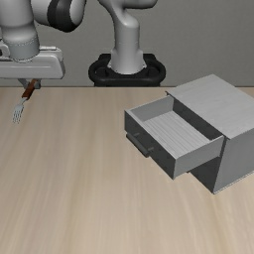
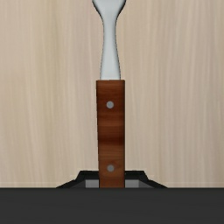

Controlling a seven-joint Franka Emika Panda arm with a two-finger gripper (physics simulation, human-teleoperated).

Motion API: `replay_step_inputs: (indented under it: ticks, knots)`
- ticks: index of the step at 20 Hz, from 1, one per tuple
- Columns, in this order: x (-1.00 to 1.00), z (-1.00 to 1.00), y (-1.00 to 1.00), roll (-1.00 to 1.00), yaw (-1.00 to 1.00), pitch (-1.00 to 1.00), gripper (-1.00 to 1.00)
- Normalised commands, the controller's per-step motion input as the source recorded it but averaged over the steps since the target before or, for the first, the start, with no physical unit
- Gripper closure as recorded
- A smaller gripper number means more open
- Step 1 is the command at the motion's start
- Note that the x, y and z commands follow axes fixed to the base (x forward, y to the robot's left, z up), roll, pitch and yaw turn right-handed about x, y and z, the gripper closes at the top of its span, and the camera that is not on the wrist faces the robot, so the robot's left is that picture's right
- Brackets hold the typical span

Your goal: Pick up the fork and place it in the top layer of the cabinet

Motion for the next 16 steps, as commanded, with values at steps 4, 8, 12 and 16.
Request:
replay_step_inputs:
  ticks: [4,8,12,16]
  knots:
    - [0.00,0.25,0.75,0.00,0.00,0.00,1.00]
    - [0.00,0.00,1.00,0.00,0.00,0.00,1.00]
    - [0.00,0.00,1.00,0.00,0.00,0.00,1.00]
    - [0.00,0.00,1.00,0.00,0.00,0.00,1.00]
